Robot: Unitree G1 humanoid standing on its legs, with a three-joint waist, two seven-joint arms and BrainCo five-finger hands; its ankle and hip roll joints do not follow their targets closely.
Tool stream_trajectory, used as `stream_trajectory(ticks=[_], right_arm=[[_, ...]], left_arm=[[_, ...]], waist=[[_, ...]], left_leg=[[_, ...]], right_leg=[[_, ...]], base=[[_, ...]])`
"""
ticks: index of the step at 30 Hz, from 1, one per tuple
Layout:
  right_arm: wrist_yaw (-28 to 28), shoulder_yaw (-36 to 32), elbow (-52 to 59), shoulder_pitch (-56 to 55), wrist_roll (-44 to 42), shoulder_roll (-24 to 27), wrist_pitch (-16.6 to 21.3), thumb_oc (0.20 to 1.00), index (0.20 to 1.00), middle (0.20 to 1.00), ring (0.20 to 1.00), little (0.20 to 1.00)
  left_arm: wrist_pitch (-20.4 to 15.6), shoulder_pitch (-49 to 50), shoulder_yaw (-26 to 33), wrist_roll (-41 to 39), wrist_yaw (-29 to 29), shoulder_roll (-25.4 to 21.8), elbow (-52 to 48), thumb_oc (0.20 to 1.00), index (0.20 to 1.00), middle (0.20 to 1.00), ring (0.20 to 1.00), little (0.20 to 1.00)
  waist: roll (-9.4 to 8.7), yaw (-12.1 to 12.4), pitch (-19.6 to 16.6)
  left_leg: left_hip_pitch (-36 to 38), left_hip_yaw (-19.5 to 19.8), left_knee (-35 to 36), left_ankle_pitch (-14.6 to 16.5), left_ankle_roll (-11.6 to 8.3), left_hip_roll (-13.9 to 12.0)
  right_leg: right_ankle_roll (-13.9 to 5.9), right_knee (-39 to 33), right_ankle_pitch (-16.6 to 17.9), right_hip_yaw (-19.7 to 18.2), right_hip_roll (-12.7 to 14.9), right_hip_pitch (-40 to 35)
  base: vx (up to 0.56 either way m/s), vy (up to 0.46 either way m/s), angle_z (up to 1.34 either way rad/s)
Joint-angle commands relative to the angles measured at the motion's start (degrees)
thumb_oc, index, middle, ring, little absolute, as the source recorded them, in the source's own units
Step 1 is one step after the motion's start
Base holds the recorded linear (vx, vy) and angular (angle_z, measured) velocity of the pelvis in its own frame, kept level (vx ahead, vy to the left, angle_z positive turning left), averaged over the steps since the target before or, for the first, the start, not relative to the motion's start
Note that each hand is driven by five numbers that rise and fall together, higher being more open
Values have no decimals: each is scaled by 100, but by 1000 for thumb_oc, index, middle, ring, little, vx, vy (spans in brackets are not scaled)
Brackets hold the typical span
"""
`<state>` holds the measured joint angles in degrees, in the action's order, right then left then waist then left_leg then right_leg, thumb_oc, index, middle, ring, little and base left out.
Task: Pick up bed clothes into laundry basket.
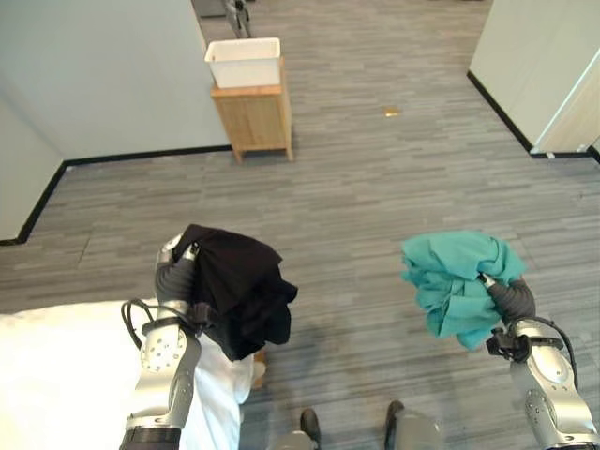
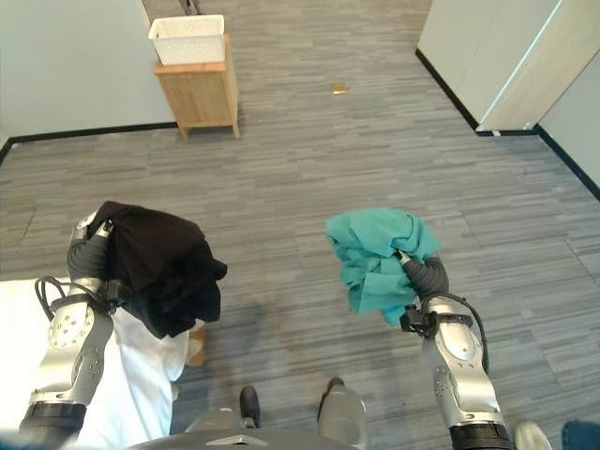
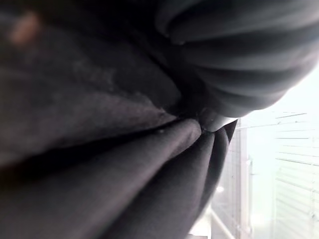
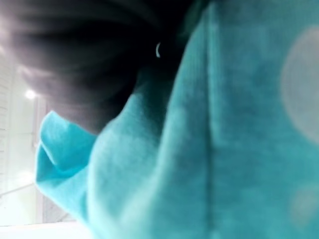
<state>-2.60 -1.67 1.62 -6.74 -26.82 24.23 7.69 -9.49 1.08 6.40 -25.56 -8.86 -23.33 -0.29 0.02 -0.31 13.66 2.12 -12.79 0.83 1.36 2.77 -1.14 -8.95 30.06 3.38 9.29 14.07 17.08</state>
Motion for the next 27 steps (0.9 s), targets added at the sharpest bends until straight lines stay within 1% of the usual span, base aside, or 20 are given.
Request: stream_trajectory(ticks=[1,2,3,4,5,7,8,9,10,11,12,13,14,15,17,18,20,21,24,27], right_arm=[[-82,-191,365,324,-36,-28,346,200,200,200,200,200],[-48,-277,365,215,-113,-36,378,200,200,200,200,200],[-49,-279,367,205,-115,-36,380,200,200,200,200,200],[-41,-321,339,155,-138,-40,402,200,200,200,200,200],[-48,-390,325,75,-158,-37,412,200,200,200,200,200],[-78,-460,343,-30,-150,-33,394,200,200,200,200,200],[-94,-478,317,-35,-118,16,390,200,200,200,200,200],[-139,-450,322,26,-113,89,397,200,200,200,200,200],[-114,-367,267,135,-240,120,422,200,200,200,200,200],[-115,-359,256,144,-244,122,429,200,200,200,200,200],[-96,-281,263,266,-362,166,439,200,200,200,200,200],[-75,-238,305,320,-476,185,466,200,200,200,200,200],[-73,-219,294,321,-566,226,477,200,200,200,200,200],[76,-205,160,403,-508,377,463,200,200,200,200,200],[144,-178,127,432,-508,378,434,200,200,200,200,200],[100,-171,143,473,-601,390,439,200,200,200,200,200],[-17,-184,205,393,-661,411,411,200,200,200,200,200],[-19,-193,211,383,-662,412,409,200,200,200,200,200],[-158,26,123,444,-496,337,351,200,200,200,200,200],[-242,68,149,458,-422,247,280,200,200,200,200,200]], left_arm=[[-480,-367,234,217,-13,-481,-397,200,200,200,200,200],[-489,-402,210,155,10,-446,-360,200,200,200,200,200],[-492,-401,204,152,12,-449,-354,200,200,200,200,200],[-495,-419,178,130,22,-429,-311,200,200,200,200,200],[-494,-468,145,158,60,-421,-245,200,200,200,200,200],[-485,-455,88,178,141,-393,-229,200,200,200,200,200],[-485,-445,57,204,165,-377,-225,200,200,200,200,200],[-485,-380,64,180,237,-317,-271,200,200,200,200,200],[-473,-205,118,40,292,-208,-305,200,200,200,200,200],[-471,-200,127,39,293,-209,-310,200,200,200,200,200],[-441,-139,163,-103,266,-150,-316,200,200,200,200,200],[-403,-106,203,-221,278,-117,-357,200,200,200,200,200],[-392,-53,228,-294,335,-125,-403,200,200,200,200,200],[-357,-76,176,-263,310,-184,-468,200,200,200,200,200],[-352,-143,146,-245,284,-175,-439,200,200,200,200,200],[-374,-221,62,-281,325,-159,-392,200,200,200,200,200],[-388,-316,-121,-339,389,-133,-210,200,200,200,200,200],[-393,-321,-131,-339,389,-133,-203,200,200,200,200,200],[-409,-235,-252,-283,432,-27,-116,200,200,200,200,200],[-387,-169,-270,-234,483,-15,-177,200,200,200,200,200]], waist=[[-107,-194,82],[-162,-336,48],[-125,-347,50],[-141,-413,43],[-187,-566,15],[-150,-657,-63],[-152,-680,-111],[-109,-639,-197],[-36,-560,-270],[-59,-601,-291],[-141,-526,-277],[-228,-471,-218],[-338,-308,-82],[-428,-104,113],[-388,-13,174],[-407,83,206],[-371,263,151],[-413,268,131],[-298,585,-57],[-413,600,-130]], left_leg=[[632,403,-197,491,-101,-147],[871,510,-93,629,-230,-156],[895,525,-80,638,-239,-199],[1031,582,-41,668,-317,-248],[1360,672,27,718,-470,-336],[1588,811,24,794,-580,-480],[1677,902,-90,815,-633,-540],[1590,1012,-658,479,-826,-703],[1238,1034,-1887,-518,-994,-1028],[1174,1084,-1911,-540,-1002,-1011],[747,1064,-3123,-1118,-1025,-1153],[334,915,-4044,-1416,-1027,-1309],[-87,909,-4755,-1326,-917,-1254],[-726,704,-5196,-1113,-867,-1392],[-922,603,-5264,-1076,-899,-1471],[-1354,418,-4968,-922,-918,-1432],[-1855,476,-3791,-822,-899,-1084],[-1832,437,-3694,-889,-879,-1031],[-1946,1016,-1770,-806,-607,-155],[-1873,938,-1943,-654,-568,-60]], right_leg=[[-101,-397,106,-119,-105,108],[-106,-1216,27,-165,-211,199],[-104,-1298,44,-120,-247,127],[-118,-1803,106,-112,-339,146],[-208,-2619,354,-115,-472,407],[-251,-2946,527,1,-544,395],[-237,-2794,558,19,-545,376],[-103,-2643,586,135,-590,176],[212,-2519,323,198,-900,-187],[226,-2541,348,224,-870,-170],[485,-2545,169,287,-977,-471],[708,-2590,4,372,-1067,-742],[864,-2680,-146,316,-1139,-1065],[964,-2826,-384,365,-1254,-1523],[984,-2888,-439,344,-1313,-1696],[957,-2958,-521,350,-1292,-1870],[859,-3072,-708,156,-1283,-2248],[852,-3067,-696,153,-1230,-2219],[770,-3002,-1092,-213,-1378,-2775],[743,-2882,-1241,-297,-1263,-2951]], base=[[485,-116,10],[379,-103,19],[414,-135,29],[510,-172,34],[509,-171,34],[594,-214,60],[795,-352,103],[818,-466,86],[625,-395,69],[498,-439,22],[324,-429,-6],[485,-586,-18],[595,-627,-19],[428,-403,-19],[334,-178,-33],[428,-85,-51],[535,7,-22],[509,82,18],[570,85,-23],[403,36,-77]])
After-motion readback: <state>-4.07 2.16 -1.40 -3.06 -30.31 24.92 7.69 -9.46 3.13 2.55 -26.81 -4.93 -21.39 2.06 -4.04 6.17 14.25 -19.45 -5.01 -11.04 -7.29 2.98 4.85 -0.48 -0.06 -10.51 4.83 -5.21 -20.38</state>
